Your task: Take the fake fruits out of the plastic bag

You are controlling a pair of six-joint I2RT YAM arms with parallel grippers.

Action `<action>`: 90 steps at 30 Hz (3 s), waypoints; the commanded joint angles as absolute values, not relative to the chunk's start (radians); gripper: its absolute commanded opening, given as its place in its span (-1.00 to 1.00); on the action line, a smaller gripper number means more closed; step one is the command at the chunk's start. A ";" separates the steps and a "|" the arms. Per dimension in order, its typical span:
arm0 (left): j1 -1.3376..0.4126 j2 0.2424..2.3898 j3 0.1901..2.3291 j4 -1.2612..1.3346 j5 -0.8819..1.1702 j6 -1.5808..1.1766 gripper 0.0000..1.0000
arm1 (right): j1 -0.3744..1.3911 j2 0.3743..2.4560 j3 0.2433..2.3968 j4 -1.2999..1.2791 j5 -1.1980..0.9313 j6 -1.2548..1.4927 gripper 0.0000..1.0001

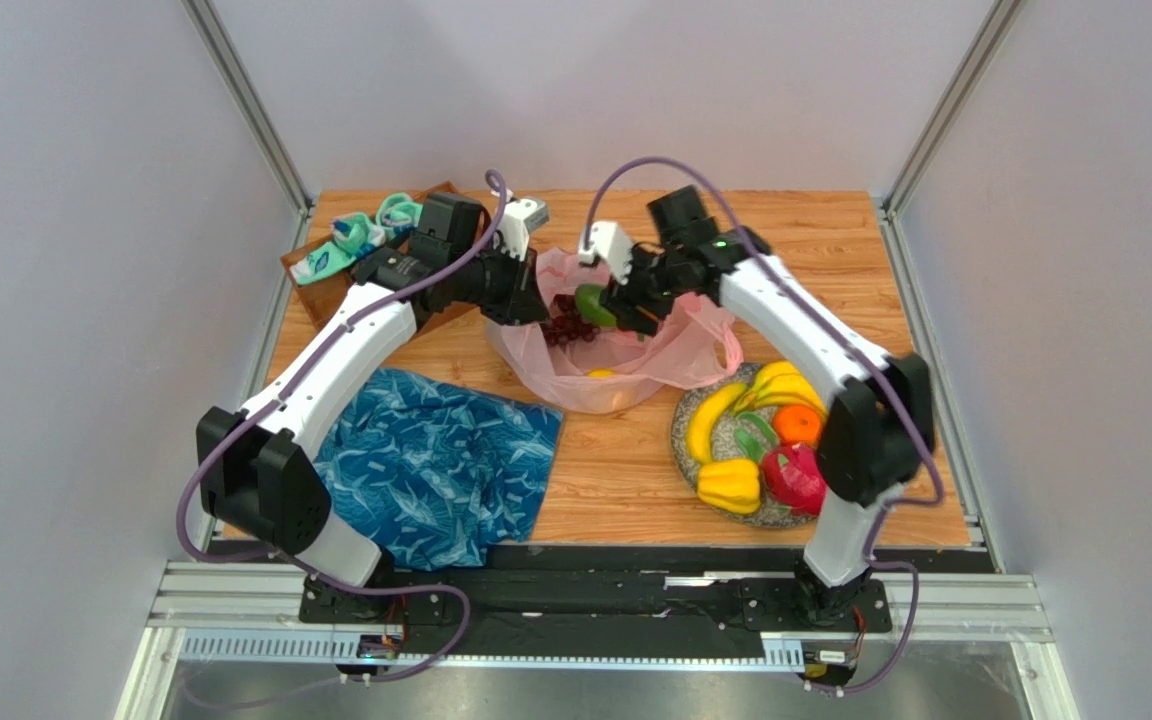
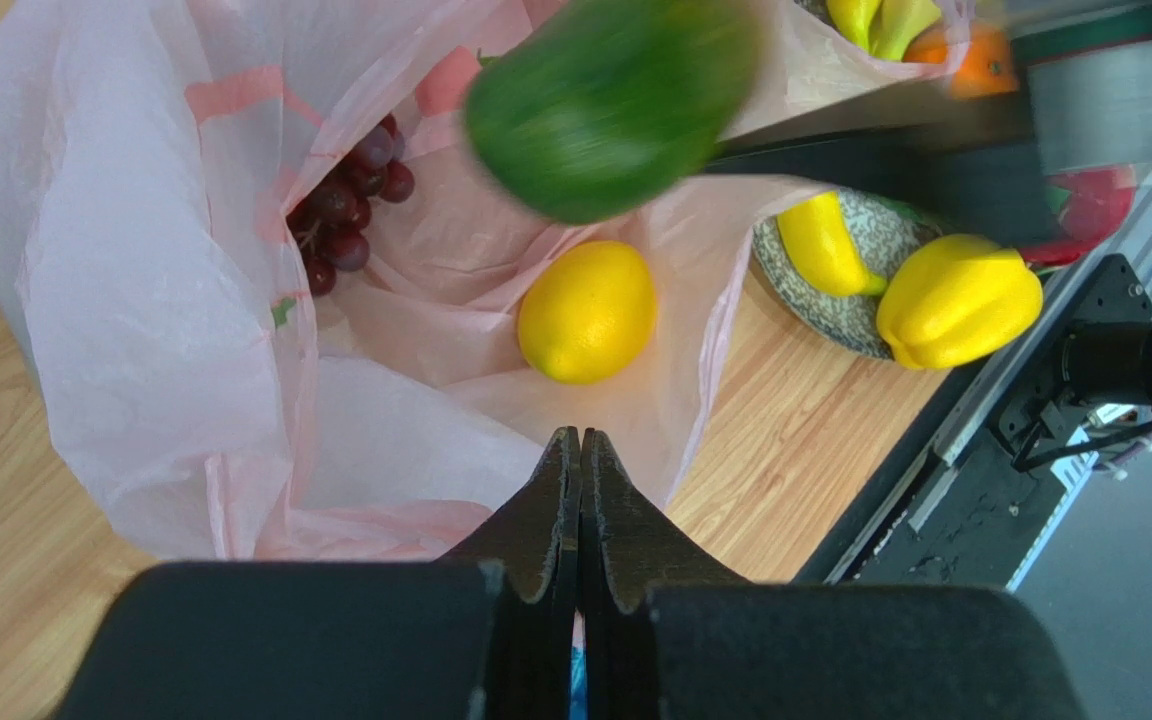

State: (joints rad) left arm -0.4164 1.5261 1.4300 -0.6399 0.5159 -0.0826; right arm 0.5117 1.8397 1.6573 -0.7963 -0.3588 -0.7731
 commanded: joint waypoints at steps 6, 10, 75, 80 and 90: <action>-0.411 1.583 1.528 -0.604 0.535 -0.107 -1.00 | 0.462 1.338 1.364 -0.980 -0.512 -1.041 0.11; -0.411 1.588 1.529 -0.592 0.540 -0.115 -1.00 | 0.410 1.292 1.241 -1.147 -0.430 -1.276 0.11; -0.411 1.477 1.385 -0.589 0.517 -0.133 -1.00 | 0.575 2.000 1.678 -0.761 -0.333 -0.413 0.29; -0.411 1.473 1.368 -0.583 0.523 -0.135 -1.00 | 0.594 2.031 1.638 -0.802 -0.293 -0.394 0.65; -0.411 1.468 1.373 -0.586 0.525 -0.127 -1.00 | 0.604 1.999 1.631 -0.937 -0.287 -0.411 0.94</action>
